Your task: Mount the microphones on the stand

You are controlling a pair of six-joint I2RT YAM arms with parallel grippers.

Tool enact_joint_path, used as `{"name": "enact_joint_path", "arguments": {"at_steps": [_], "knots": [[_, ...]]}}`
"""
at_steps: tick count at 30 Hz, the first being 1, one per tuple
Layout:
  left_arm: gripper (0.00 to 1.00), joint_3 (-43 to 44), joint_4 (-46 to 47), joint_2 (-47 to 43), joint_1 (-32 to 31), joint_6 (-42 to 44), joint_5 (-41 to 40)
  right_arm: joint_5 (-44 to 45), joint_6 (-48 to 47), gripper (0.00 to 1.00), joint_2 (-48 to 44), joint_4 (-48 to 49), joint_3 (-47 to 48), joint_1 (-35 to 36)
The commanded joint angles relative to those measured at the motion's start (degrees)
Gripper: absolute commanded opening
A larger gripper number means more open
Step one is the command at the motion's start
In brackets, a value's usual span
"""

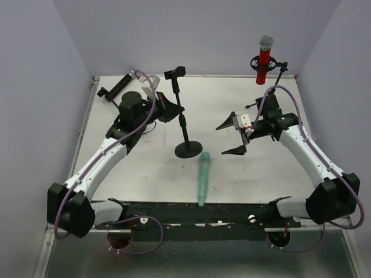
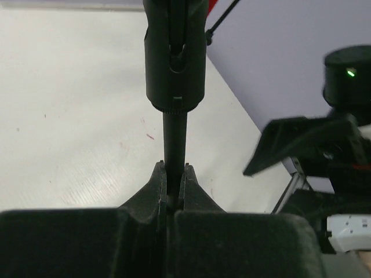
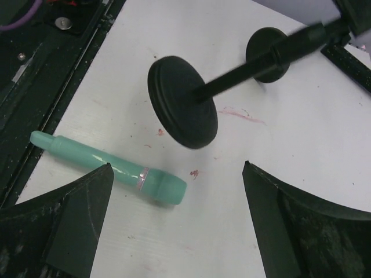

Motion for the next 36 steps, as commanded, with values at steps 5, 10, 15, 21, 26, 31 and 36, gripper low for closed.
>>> {"name": "enact_joint_path", "arguments": {"at_steps": [5,10,15,21,26,31,36], "knots": [[0.00,-10.7,1.5,-18.8,-0.1,28.6,10.4,-10.5,41.9,1.00,-1.2,31.6,-8.2,-8.0],[0.00,-25.1,21.2,-23.2,-1.4,26.9,10.3,-4.4,52.8,1.00,-3.5,39.6,-14.3,-8.4],[0.00,-33.6,36.8,-21.7,-3.9,30.9,7.4,-2.3,46.4,1.00,-7.5,34.5,-19.8,-8.4],[0.00,-36.8,42.9,-20.2,-4.8,33.6,5.9,-1.4,46.0,0.99,-7.7,35.1,-20.2,-8.4],[0.00,-40.0,47.5,-19.2,-4.9,33.1,3.4,-1.7,45.6,0.99,-7.5,35.1,-20.6,-8.5],[0.11,-42.3,50.9,-16.7,-4.9,30.9,0.4,-1.5,45.3,1.00,-7.6,35.1,-20.8,-8.4],[0.26,-44.4,52.3,-16.9,-5.2,29.8,-2.1,-1.3,45.1,1.00,-7.6,35.1,-20.8,-8.4]]}}
